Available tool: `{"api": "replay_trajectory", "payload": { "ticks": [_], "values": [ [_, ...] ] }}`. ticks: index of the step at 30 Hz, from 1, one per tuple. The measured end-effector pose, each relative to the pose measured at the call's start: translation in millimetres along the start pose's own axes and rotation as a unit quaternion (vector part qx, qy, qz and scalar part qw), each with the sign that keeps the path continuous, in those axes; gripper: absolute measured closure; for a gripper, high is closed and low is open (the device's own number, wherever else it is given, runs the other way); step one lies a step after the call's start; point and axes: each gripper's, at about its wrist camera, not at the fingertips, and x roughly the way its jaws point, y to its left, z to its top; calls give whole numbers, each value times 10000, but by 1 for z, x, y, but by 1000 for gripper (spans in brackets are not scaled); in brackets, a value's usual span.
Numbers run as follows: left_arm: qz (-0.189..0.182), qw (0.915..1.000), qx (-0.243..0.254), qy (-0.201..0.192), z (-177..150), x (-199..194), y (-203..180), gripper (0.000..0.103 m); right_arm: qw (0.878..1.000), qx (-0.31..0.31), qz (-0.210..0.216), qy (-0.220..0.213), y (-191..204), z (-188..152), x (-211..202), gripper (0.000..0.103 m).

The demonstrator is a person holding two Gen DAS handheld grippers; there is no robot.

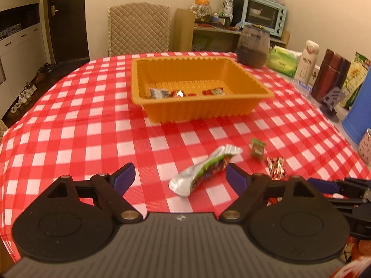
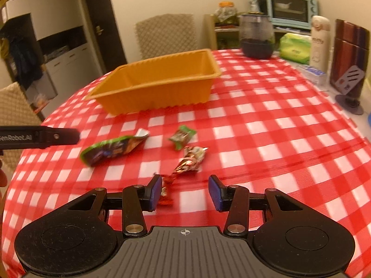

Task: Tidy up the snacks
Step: 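Withdraw both open tools from the tray back toward the snacks, then grasp the green-wrapped bar with the left tool while the right tool grasps a red candy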

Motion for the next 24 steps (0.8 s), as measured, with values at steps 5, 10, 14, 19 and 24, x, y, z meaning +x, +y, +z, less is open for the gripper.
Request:
{"api": "replay_trajectory", "payload": {
  "ticks": [5, 10, 14, 19, 24],
  "values": [
    [29, 9997, 210, 117, -9, 5, -2, 19, 9998, -34, 176, 53, 7, 0, 7, 58],
    [-8, 9996, 189, 189, -10, 10, -1, 19, 9996, -85, 199, 190, 13, 0, 20, 59],
    [-65, 9996, 206, 204, -9, 12, -5, 19, 9992, -175, 227, 263, 16, -1, 27, 71],
    [-89, 9994, 231, 230, -9, 15, -7, 19, 9989, -307, 144, 313, 19, -2, 32, 85],
    [-78, 9989, 398, 246, -5, 19, -10, 19, 9995, -245, -13, 206, 15, 0, 27, 86]
  ]
}}
